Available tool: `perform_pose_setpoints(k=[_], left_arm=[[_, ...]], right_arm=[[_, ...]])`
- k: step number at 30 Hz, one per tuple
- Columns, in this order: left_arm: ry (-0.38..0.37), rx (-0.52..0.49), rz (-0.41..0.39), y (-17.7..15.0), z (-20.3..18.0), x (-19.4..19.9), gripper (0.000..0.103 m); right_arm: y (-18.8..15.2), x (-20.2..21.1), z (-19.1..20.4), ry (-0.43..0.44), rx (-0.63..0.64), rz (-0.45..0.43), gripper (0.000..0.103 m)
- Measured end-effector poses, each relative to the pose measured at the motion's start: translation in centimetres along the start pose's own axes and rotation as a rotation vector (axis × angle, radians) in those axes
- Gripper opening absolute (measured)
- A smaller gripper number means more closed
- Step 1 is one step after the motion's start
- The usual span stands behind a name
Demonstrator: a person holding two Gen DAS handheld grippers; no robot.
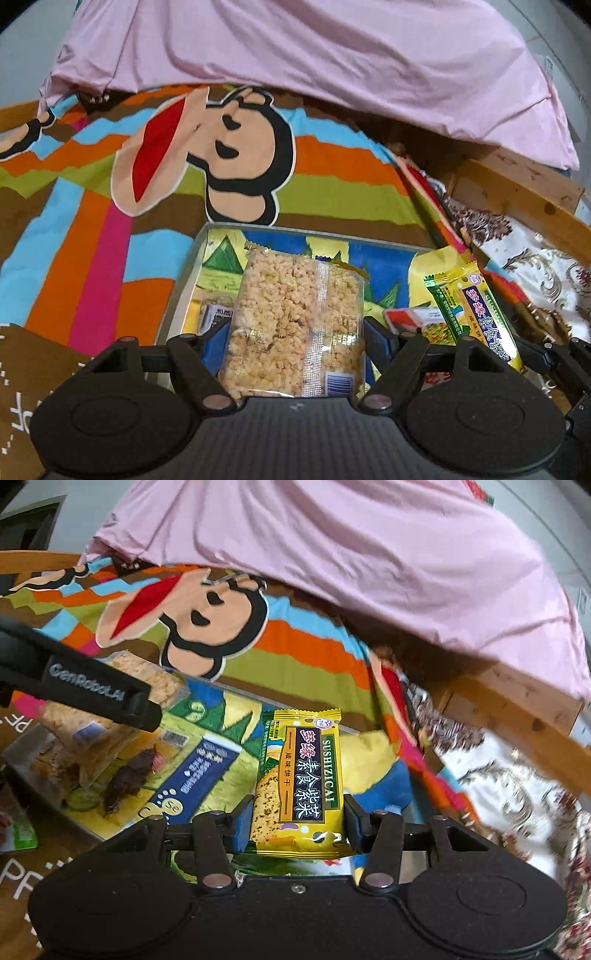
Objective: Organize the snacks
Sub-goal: 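Lower both packs into the tray and open both tools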
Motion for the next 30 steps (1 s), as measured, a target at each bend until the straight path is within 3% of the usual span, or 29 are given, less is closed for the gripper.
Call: perform_pose_setpoints(k=[7,17,26,30], left_arm=[[0.016,-0.014,0.042,-0.7,-0.1,-1.1,0.077],[0.032,-0.07,0.084,-1.6,-0.8,-1.8,0.077],[-0.003,-0.064,0.151,-2.5,-1.2,-2.3,0.079],[-0.006,-0.043,0.136,-2.0,-1.0,-1.7,0.084]], right_arm=[[-1.6,-1.6,-0.2,0.015,-0.03,0.078,0.051],[-2.3,-2.3,-0.6,0.037,-0.082,0.12,0.052],[-1.9,-1.7,-1.1,0.04,-0.087,0.106,0.075],[-1.1,-0.7,-2.0,0.021,-0.102,0.075,0.085]])
Point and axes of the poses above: each gripper's, at about its wrist camera, not at the fingertips, and x roughly against the way its jaws point, z to its left, y to its top, the point moved 9 cm from there along -x, roughly the way its jaws point, and after that the axes turned 2 degrees about -x, right-handed, at the moved point
